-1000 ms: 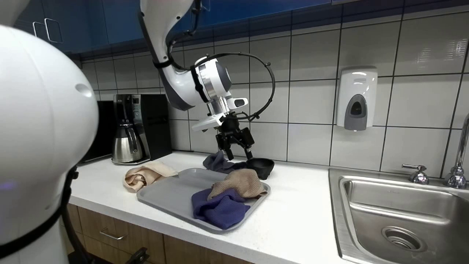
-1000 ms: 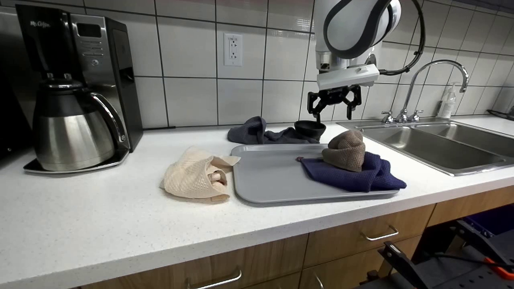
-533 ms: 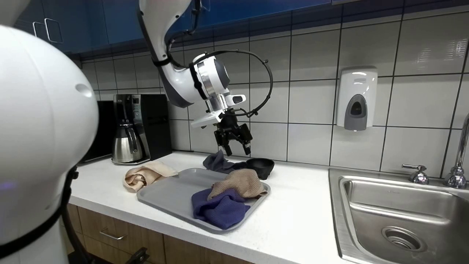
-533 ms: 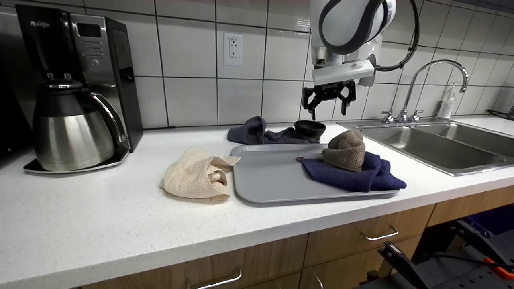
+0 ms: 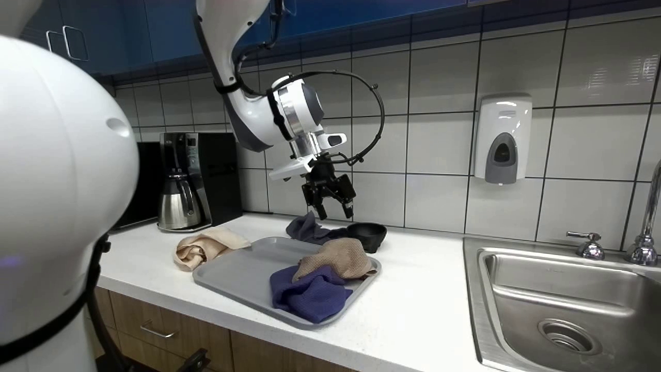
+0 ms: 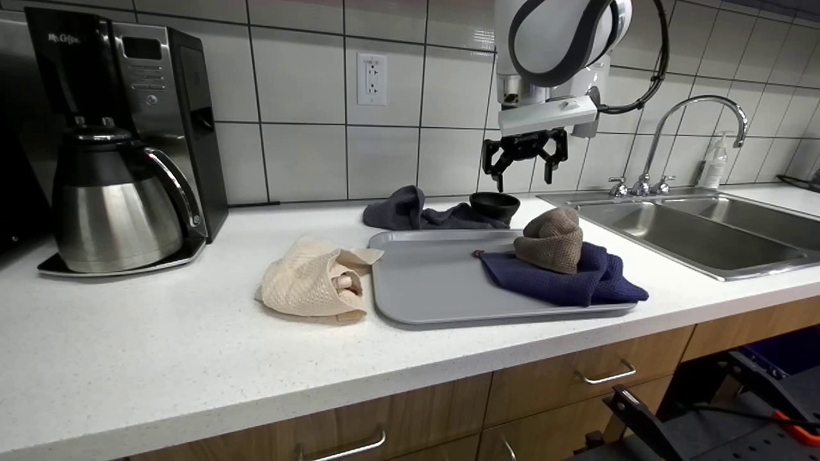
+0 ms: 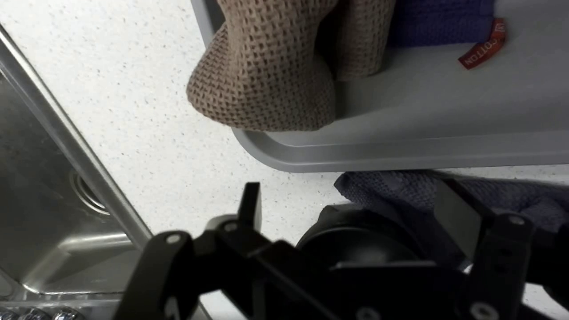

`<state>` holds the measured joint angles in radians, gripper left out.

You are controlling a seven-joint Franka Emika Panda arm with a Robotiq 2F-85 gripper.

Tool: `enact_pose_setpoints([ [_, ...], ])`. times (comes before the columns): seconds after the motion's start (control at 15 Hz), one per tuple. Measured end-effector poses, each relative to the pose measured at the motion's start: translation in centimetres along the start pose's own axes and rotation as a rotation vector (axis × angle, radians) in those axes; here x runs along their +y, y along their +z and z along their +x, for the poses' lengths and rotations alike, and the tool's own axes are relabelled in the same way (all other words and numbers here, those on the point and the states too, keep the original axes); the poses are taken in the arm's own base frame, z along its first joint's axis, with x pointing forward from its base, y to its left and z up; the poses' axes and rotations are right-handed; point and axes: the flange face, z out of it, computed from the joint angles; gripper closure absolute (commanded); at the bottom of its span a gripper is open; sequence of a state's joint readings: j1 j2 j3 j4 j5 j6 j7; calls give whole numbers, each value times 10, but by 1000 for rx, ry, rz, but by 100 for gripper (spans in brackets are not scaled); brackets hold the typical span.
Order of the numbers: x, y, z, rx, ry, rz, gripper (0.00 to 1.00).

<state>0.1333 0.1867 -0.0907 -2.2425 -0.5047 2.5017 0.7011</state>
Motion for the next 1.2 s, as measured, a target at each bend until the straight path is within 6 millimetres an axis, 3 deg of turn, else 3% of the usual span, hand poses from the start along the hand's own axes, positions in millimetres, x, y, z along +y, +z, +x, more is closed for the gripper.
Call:
enact_pose_setpoints([
  [0.67,-3,0,2,14,-1,14,0],
  [1.2,-28,-6,20,85,-9,83,0],
])
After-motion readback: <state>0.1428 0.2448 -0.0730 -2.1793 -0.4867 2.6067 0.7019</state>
